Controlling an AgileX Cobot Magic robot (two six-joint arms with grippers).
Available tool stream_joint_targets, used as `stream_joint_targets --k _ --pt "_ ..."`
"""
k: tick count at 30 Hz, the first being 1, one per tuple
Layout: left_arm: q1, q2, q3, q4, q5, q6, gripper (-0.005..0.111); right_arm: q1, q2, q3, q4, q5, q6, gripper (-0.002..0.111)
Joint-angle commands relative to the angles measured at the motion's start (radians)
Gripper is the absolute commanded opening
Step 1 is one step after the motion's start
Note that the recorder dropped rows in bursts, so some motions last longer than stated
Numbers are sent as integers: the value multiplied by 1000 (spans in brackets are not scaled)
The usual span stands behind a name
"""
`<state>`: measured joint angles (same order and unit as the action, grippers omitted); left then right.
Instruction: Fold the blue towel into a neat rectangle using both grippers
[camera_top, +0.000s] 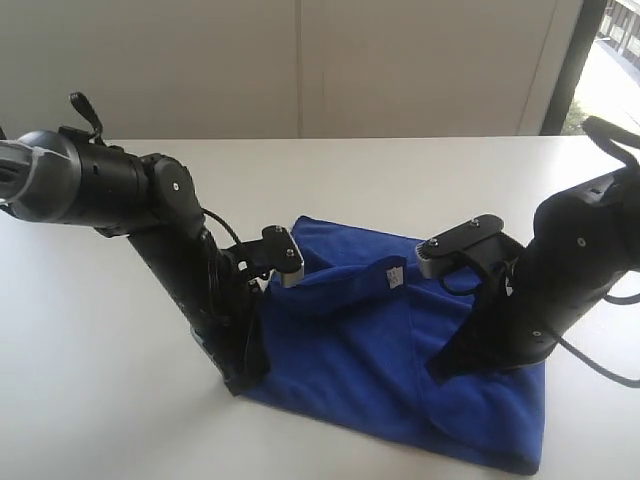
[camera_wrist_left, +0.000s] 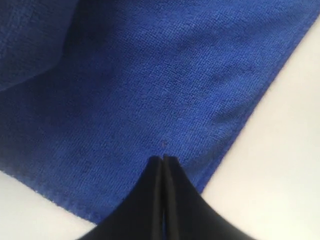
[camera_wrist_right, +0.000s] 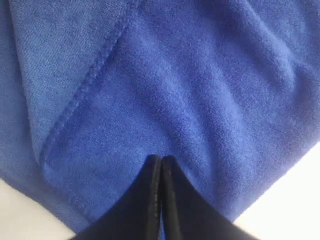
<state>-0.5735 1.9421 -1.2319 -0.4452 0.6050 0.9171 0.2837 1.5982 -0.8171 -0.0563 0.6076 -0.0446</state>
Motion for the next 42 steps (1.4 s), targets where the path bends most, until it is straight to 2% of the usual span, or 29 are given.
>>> stream_joint_targets --k 1,5,11,16,19,22,30,34,38,42 --pt "-7 38 -2 29 86 -2 0 -6 -9 4 -2 -9 15 0" --pt "-7 45 -2 119 153 -83 0 -6 -9 4 -2 -9 15 0" --pt "-9 43 0 117 240 -116 0 -6 -9 4 -2 -29 13 0" --pt "-43 35 60 126 229 -133 0 -6 -9 4 -2 -36 17 0" --pt "-68 35 108 166 177 -173 0 -6 -9 4 -2 -45 22 0" --pt "-68 25 132 165 165 -184 0 -6 -9 4 -2 -49 22 0" --pt "-68 -106 141 169 150 -182 0 -6 -9 -16 -9 -89 22 0" --pt "-68 -217 112 177 143 -182 0 -31 -3 -119 -76 -97 28 0" --pt "-68 -301 69 169 47 -182 0 -118 71 -271 -76 -56 0 0" --pt "-68 -314 43 164 -225 -178 1 -200 203 -413 22 55 -155 0"
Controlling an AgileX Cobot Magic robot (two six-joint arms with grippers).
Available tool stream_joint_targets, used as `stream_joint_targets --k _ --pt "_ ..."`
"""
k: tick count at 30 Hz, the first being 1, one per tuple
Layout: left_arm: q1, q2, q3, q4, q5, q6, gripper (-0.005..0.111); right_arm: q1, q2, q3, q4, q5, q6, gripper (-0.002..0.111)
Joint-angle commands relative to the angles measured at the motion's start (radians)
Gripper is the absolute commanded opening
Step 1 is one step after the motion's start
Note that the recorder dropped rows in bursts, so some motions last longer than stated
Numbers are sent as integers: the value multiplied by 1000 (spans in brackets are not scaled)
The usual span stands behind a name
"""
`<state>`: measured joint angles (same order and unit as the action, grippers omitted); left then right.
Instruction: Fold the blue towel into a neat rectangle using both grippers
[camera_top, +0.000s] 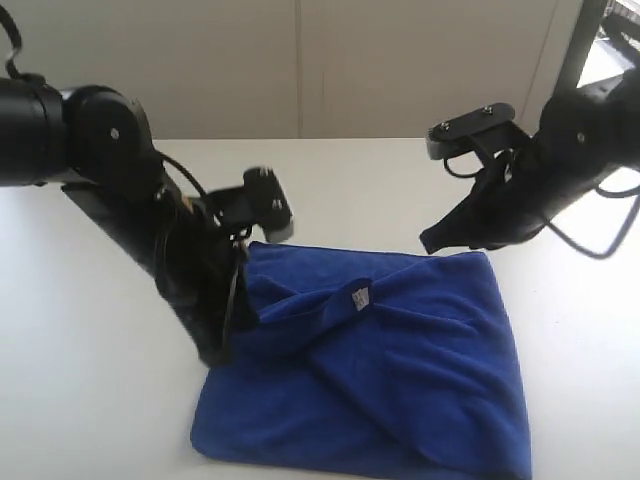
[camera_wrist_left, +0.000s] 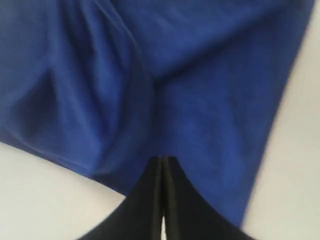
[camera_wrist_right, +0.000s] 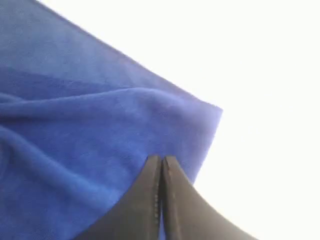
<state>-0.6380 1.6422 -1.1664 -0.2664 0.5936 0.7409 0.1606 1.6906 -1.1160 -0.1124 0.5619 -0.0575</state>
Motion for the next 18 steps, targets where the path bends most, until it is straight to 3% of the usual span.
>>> stream_joint_targets --k 1,3,8,10,15,18 --pt "-4 -4 -29 -15 -250 -2 3 -94 146 -141 127 128 -204 0" --pt "-4 24 -59 -17 -253 -2 14 -119 208 -176 228 166 -305 0" --pt "-8 116 -129 -45 -227 -2 61 -137 291 -190 390 154 -440 0" --pt "-23 151 -151 -45 -232 3 62 -137 311 -190 405 144 -452 0" --pt "-95 218 -215 -47 -263 82 49 -137 349 -190 408 113 -455 0" --pt "-118 255 -249 -47 -285 82 51 -137 357 -190 408 113 -455 0"
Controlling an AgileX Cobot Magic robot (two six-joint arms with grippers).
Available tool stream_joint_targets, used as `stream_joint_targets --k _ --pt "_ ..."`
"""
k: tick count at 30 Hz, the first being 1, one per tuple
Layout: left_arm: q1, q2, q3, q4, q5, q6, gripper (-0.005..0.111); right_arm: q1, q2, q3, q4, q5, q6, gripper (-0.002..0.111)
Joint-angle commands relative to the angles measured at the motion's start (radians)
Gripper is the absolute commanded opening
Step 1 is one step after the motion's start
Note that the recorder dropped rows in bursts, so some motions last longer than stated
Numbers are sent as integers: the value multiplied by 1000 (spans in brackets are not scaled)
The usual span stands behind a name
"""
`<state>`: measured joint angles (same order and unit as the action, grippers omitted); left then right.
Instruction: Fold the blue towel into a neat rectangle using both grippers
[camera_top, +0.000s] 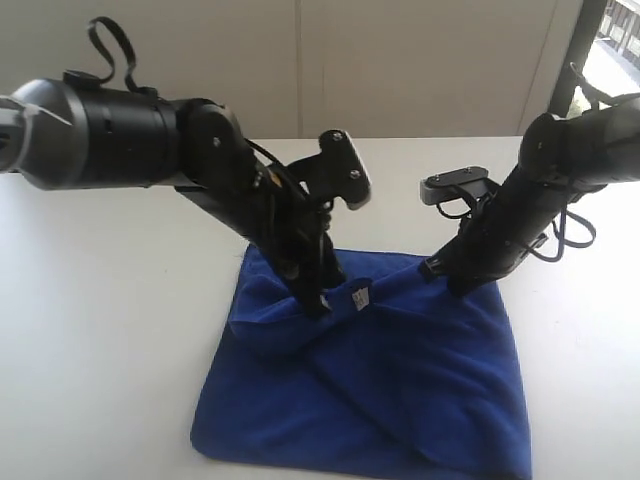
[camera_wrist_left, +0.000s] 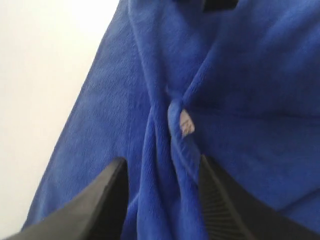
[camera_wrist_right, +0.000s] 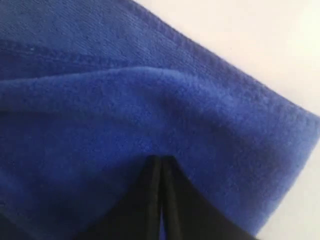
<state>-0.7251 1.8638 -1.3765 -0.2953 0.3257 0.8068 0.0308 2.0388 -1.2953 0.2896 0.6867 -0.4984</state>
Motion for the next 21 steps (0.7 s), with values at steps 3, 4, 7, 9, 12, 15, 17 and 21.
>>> stream_joint_targets --k 3,4,7,9,12,15,17,21 --pt "-38 53 -64 -37 22 8 57 -11 13 -10 6 -11 -14 0" --pt "-38 57 -69 -37 31 8 59 -11 13 -10 6 -15 -14 0" --pt "-38 63 -73 -37 31 8 59 -11 13 -10 6 -21 -14 0" --pt "-38 72 -73 -37 31 8 59 -11 13 -10 6 -21 -14 0" --pt "-38 105 -73 -31 13 8 59 -11 13 -10 6 -21 -14 0" --pt "-38 130 -73 -34 -11 3 55 -11 13 -10 6 -14 -14 0" --pt "-38 131 -73 -40 -24 -1 46 -11 13 -10 6 -14 -14 0" --pt "-38 121 -73 -40 -19 -1 22 -11 13 -10 9 -22 -14 0"
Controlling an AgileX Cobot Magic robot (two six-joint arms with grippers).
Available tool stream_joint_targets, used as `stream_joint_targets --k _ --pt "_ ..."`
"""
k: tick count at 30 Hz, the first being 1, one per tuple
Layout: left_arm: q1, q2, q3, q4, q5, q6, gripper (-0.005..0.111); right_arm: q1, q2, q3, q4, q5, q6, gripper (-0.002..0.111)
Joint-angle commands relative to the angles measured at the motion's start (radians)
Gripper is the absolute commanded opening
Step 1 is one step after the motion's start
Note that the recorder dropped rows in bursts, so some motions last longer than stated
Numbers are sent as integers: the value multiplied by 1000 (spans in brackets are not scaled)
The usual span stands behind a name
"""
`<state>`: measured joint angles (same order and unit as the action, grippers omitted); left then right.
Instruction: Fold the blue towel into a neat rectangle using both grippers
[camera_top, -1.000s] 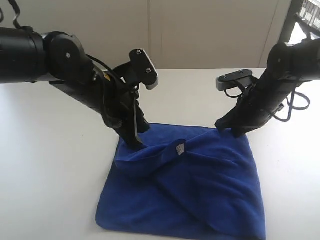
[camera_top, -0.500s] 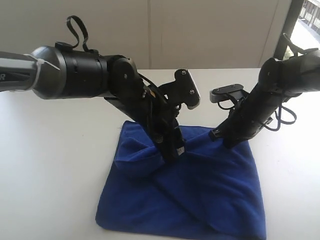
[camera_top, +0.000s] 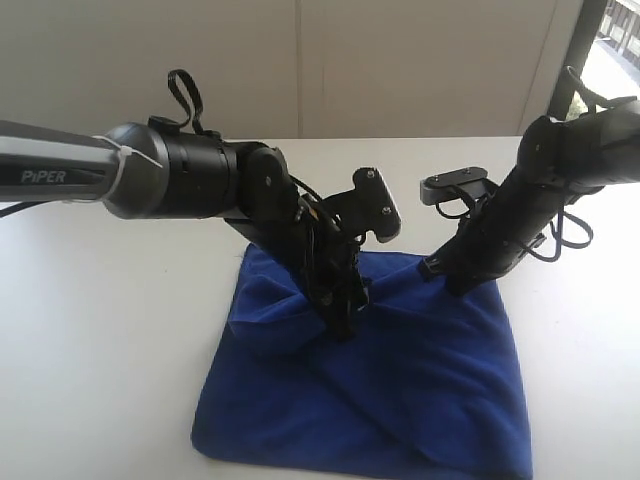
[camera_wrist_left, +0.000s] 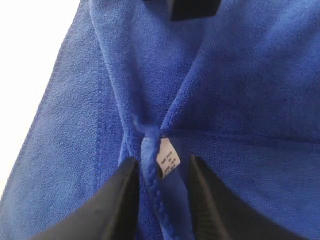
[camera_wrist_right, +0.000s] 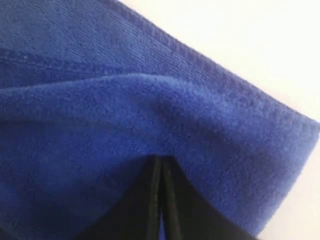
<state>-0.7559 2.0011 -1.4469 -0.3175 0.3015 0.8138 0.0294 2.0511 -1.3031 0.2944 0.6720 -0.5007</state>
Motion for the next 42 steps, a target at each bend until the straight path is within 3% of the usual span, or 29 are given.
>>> stream_joint_targets --k 1,3,7,14,30,36,42 --pt "-7 -24 -3 -18 14 -8 15 -9 1 -2 5 -8 -11 0" --pt "-7 -42 -3 -18 34 -8 0 -9 1 -2 5 -8 -11 0" --pt "-7 -81 -3 26 136 32 0 -9 1 -2 5 -7 -9 0" --pt "-7 -117 -3 143 437 81 0 -9 1 -2 27 -15 -9 0" --pt "-37 -146 4 136 760 266 0 -9 1 -2 31 -14 5 0" --pt "-37 -135 90 178 755 329 0 -9 1 -2 41 -7 7 0" --pt "-37 -129 204 223 600 323 0 -9 1 -2 51 -2 7 0"
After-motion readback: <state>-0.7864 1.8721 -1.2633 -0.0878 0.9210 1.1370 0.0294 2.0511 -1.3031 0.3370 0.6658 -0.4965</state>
